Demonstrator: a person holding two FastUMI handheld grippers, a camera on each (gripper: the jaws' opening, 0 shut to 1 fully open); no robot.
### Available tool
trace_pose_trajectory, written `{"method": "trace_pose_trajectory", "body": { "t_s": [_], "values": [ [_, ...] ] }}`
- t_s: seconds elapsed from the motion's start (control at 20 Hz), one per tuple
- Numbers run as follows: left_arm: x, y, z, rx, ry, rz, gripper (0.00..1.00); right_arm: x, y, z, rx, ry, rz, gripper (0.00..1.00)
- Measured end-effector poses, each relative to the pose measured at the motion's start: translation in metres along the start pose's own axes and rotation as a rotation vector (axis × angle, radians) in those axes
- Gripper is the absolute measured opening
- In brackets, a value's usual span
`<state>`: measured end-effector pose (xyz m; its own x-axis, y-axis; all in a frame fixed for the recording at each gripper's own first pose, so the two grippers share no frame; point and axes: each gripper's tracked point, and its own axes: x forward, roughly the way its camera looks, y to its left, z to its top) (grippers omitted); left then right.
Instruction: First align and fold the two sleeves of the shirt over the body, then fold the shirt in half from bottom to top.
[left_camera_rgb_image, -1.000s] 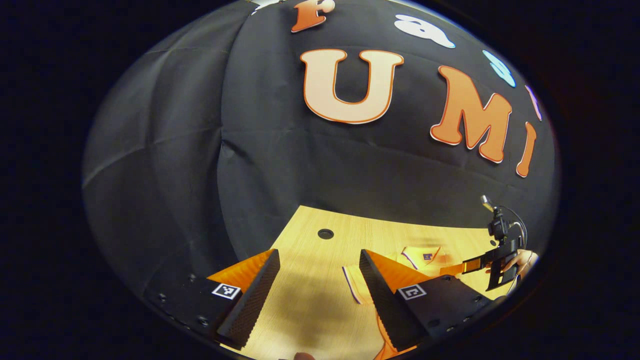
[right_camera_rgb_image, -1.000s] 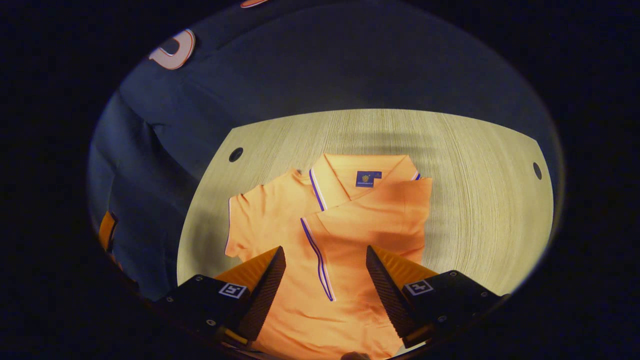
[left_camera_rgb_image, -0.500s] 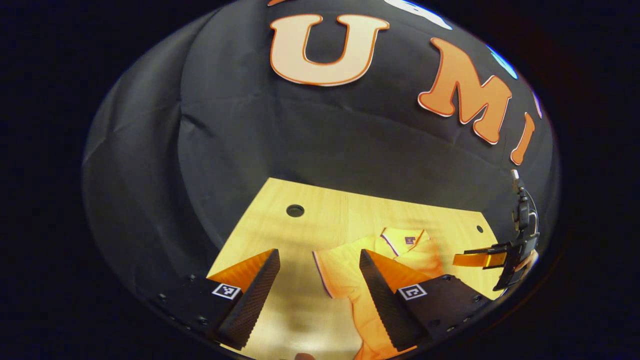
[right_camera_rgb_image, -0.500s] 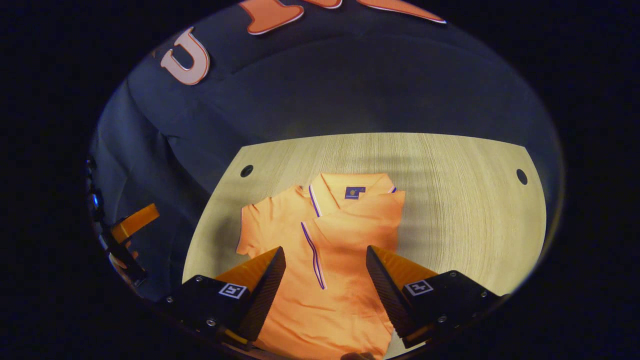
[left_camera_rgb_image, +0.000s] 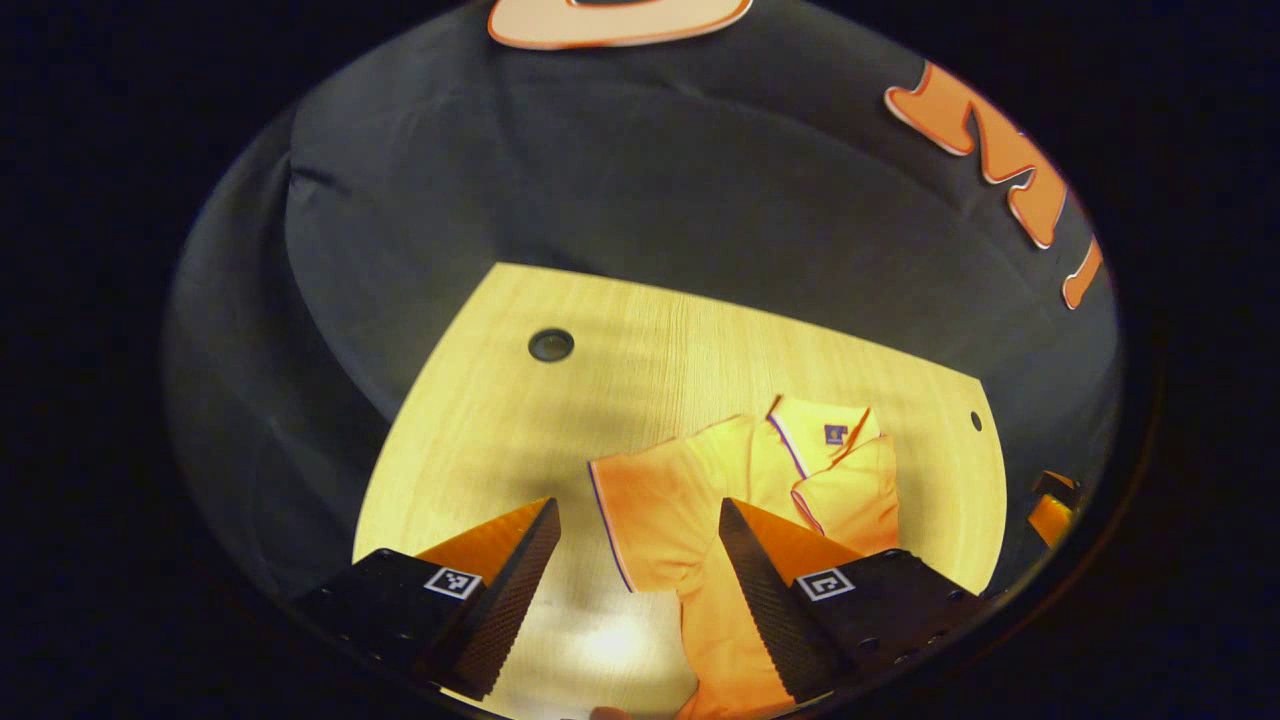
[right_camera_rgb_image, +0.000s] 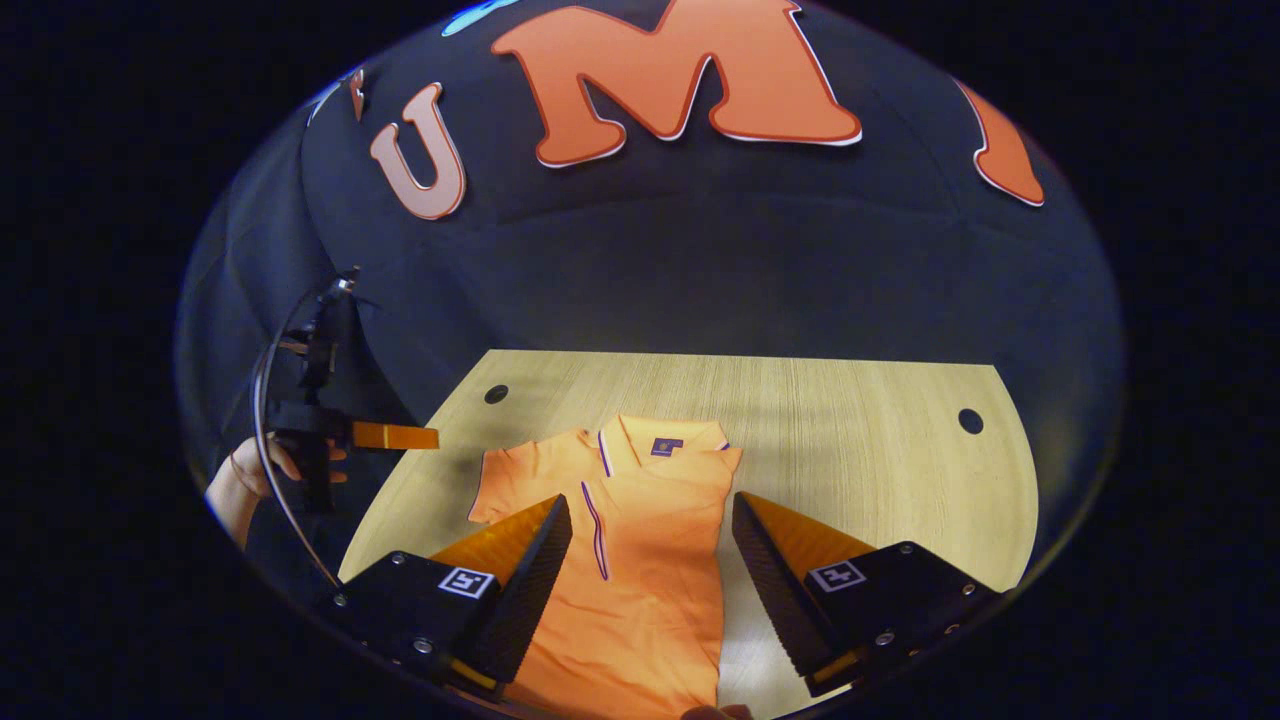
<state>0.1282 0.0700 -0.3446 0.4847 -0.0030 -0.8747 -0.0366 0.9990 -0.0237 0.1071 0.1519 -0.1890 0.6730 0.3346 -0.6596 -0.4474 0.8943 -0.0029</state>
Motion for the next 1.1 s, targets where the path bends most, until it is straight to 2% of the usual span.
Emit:
{"method": "trace_pose_trajectory", "body": {
  "t_s": [0.2, 0.35, 0.5, 0.75, 0.9, 0.95, 1.05, 1.1],
  "values": [
    [0.054, 0.004, -0.034, -0.025, 0.183, 0.017, 0.98, -0.018, -0.013, -0.007, -0.010, 0.018, -0.001, 0.98],
    [0.084, 0.014, -0.052, -0.065, 0.262, 0.055, 0.99, -0.023, -0.020, -0.008, 0.016, 0.016, 0.007, 0.99],
    [0.102, 0.030, -0.063, -0.071, 0.306, 0.112, 0.99, -0.027, -0.025, -0.012, 0.046, 0.020, 0.021, 0.99],
    [0.111, 0.033, -0.063, -0.035, 0.307, 0.124, 0.99, -0.029, -0.042, -0.022, 0.080, 0.032, -0.003, 0.99],
    [0.110, 0.037, -0.066, -0.014, 0.324, 0.144, 0.70, -0.033, -0.047, -0.018, 0.075, 0.019, -0.020, 0.99],
    [0.110, 0.037, -0.066, -0.005, 0.332, 0.146, 0.65, -0.033, -0.046, -0.018, 0.079, 0.014, -0.018, 0.99],
    [0.111, 0.035, -0.067, -0.007, 0.333, 0.143, 0.62, -0.037, -0.047, -0.016, 0.087, 0.003, -0.018, 0.99],
    [0.112, 0.036, -0.069, -0.006, 0.321, 0.149, 0.69, -0.038, -0.047, -0.015, 0.089, -0.003, -0.020, 0.99]
  ]
}}
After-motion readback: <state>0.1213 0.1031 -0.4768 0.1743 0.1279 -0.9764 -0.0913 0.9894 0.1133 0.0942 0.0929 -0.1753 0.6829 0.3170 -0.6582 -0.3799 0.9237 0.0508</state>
